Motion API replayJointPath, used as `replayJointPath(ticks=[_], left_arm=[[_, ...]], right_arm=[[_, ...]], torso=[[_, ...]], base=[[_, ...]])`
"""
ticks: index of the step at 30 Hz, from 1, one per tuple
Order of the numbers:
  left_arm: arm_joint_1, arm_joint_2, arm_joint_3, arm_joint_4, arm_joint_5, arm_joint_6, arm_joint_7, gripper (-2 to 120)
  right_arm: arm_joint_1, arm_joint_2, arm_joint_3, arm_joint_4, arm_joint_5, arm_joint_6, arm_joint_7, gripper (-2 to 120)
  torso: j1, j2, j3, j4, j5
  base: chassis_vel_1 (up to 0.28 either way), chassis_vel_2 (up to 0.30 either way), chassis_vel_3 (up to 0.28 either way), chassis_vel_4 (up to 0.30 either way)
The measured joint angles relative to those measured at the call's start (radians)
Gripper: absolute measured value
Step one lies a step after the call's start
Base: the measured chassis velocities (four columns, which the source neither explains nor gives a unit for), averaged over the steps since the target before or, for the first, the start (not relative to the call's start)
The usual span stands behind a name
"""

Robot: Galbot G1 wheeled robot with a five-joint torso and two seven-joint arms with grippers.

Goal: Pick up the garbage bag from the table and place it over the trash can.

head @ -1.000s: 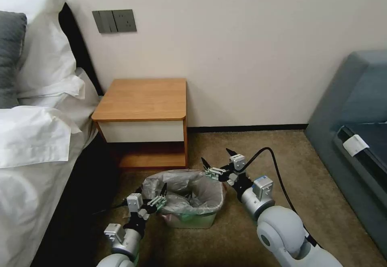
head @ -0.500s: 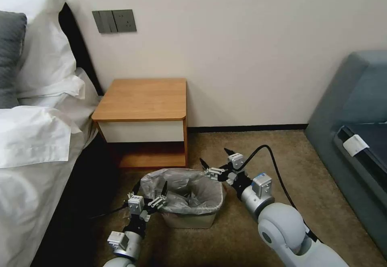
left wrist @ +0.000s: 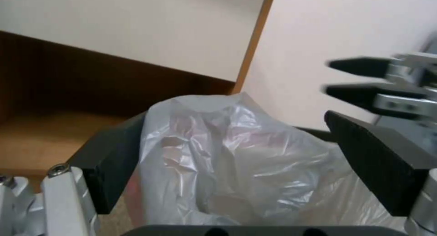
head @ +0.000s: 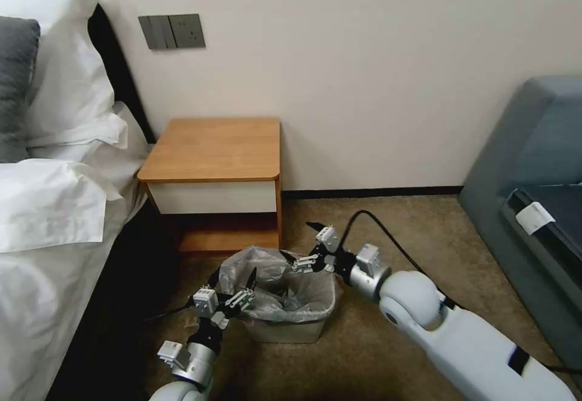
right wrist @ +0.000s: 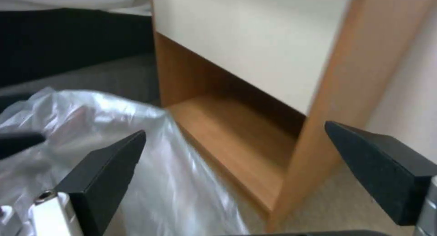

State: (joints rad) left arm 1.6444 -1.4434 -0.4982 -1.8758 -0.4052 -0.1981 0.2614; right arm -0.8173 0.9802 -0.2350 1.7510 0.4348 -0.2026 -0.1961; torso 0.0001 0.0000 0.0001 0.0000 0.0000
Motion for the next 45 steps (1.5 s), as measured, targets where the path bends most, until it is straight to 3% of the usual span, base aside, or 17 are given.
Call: replayJointPath(ticks=[15, 21, 25, 32, 45], left_arm=[[-0.009, -0.007, -0.001, 0.007, -0.017, 0.007, -0.001, 95], [-0.014, -0.008, -0.001, 0.013, -0.016, 0.008, -0.001, 95], [-0.019, -0.004, -0.005, 0.015, -0.017, 0.011, -0.004, 95], [-0.021, -0.005, -0.008, 0.021, -0.017, 0.011, -0.008, 95], [-0.02, -0.01, -0.006, 0.027, -0.013, 0.011, -0.007, 93]], right_arm=[[0.396, 0.058, -0.312, -0.242, 0.151, 0.027, -0.194, 100], [0.532, 0.082, -0.417, -0.302, 0.149, 0.04, -0.267, 100], [0.638, 0.122, -0.494, -0.387, 0.103, 0.045, -0.376, 100], [0.701, 0.15, -0.554, -0.446, 0.025, 0.073, -0.475, 100], [0.7, 0.198, -0.568, -0.51, -0.008, 0.104, -0.481, 100]], torso=[[0.0, 0.0, 0.0, 0.0, -0.0001], [0.0, 0.0, 0.0, 0.0001, -0.0002], [0.0, 0.0, 0.0, 0.0001, -0.0001], [0.0, 0.0, 0.0, 0.0, -0.0001], [0.0, 0.0, 0.0, 0.0, 0.0]], base=[[0.0, 0.0, 0.0, 0.0], [0.0, 0.0, 0.0, 0.0], [0.0, 0.0, 0.0, 0.0], [0.0, 0.0, 0.0, 0.0], [0.0, 0.0, 0.0, 0.0]])
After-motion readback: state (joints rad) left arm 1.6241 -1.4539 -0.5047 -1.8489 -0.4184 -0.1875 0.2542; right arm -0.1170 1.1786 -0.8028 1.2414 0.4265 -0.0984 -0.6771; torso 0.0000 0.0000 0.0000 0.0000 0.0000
